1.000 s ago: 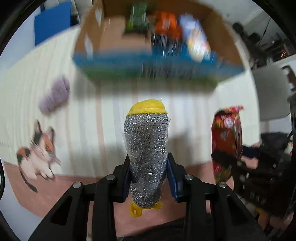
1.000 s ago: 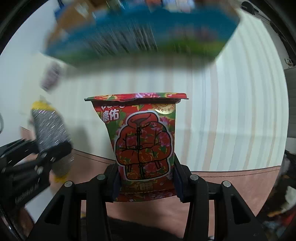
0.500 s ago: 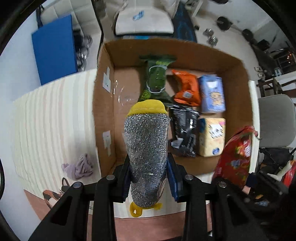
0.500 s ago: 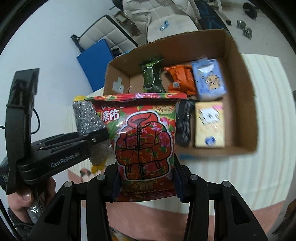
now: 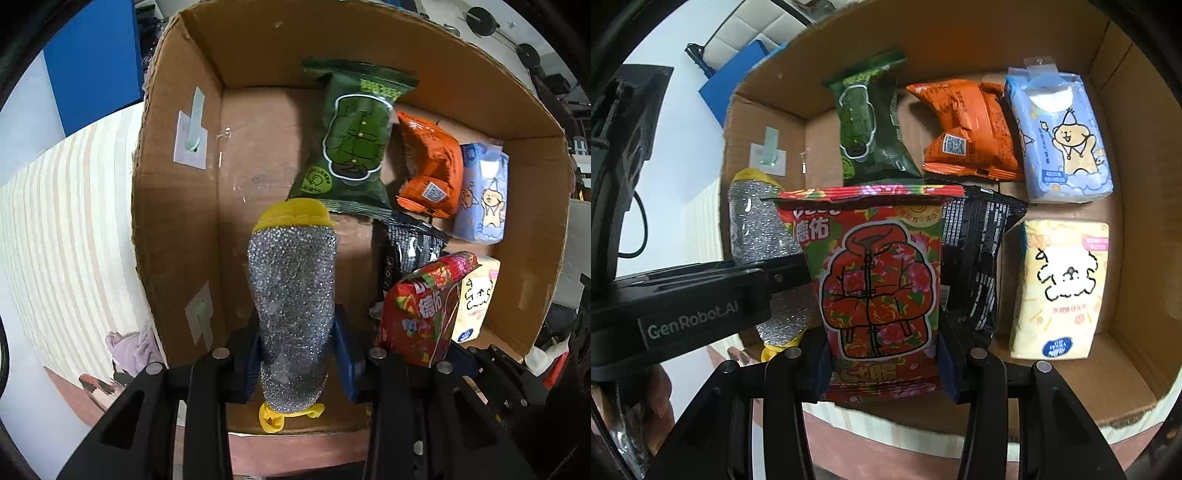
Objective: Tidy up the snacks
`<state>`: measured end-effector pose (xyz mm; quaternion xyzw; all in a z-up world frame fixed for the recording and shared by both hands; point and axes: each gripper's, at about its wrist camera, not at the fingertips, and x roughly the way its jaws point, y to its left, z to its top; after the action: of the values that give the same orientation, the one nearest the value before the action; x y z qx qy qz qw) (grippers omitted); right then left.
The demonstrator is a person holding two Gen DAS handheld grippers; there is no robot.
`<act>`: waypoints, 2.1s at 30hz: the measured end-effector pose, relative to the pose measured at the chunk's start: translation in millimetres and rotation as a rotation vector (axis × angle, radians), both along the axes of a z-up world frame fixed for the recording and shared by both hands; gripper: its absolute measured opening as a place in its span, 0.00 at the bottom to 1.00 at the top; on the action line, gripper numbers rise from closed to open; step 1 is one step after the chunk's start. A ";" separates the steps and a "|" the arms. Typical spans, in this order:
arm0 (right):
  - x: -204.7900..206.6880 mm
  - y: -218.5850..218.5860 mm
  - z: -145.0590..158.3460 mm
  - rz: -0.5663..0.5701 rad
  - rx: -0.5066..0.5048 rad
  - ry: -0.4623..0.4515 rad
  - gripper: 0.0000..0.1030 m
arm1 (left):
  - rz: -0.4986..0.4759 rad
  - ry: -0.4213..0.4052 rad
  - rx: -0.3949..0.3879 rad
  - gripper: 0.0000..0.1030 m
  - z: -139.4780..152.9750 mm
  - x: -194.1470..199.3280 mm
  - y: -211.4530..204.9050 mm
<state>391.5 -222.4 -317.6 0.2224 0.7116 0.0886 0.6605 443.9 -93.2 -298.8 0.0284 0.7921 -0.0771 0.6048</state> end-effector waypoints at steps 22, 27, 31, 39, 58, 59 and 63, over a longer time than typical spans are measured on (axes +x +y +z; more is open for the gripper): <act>-10.4 6.1 17.3 0.078 -0.110 -0.007 0.79 | 0.003 -0.059 0.053 0.78 31.4 -33.1 8.2; -27.8 -19.8 33.0 0.059 -0.216 -0.056 0.99 | 0.020 -0.150 0.026 0.93 58.4 -56.3 10.7; -52.2 -47.3 57.5 0.022 -0.281 -0.093 1.00 | 0.020 -0.239 0.026 0.93 83.7 -76.5 8.0; -98.8 -81.1 115.1 -0.040 -0.394 -0.213 1.00 | 0.025 -0.447 0.071 0.93 130.0 -116.6 1.6; -146.3 -90.9 171.4 -0.072 -0.420 -0.317 1.00 | 0.031 -0.567 0.034 0.93 179.2 -162.1 -13.0; -150.1 -90.7 177.3 -0.072 -0.417 -0.330 1.00 | 0.032 -0.577 0.028 0.93 183.6 -165.4 -13.5; -174.3 -87.4 210.6 -0.073 -0.408 -0.407 1.00 | 0.028 -0.648 0.001 0.93 222.9 -193.9 -16.0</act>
<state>217.2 -309.8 -107.0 0.0880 0.5591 -0.0375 0.8236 250.0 -109.2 -75.9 0.0407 0.5589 -0.0552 0.8264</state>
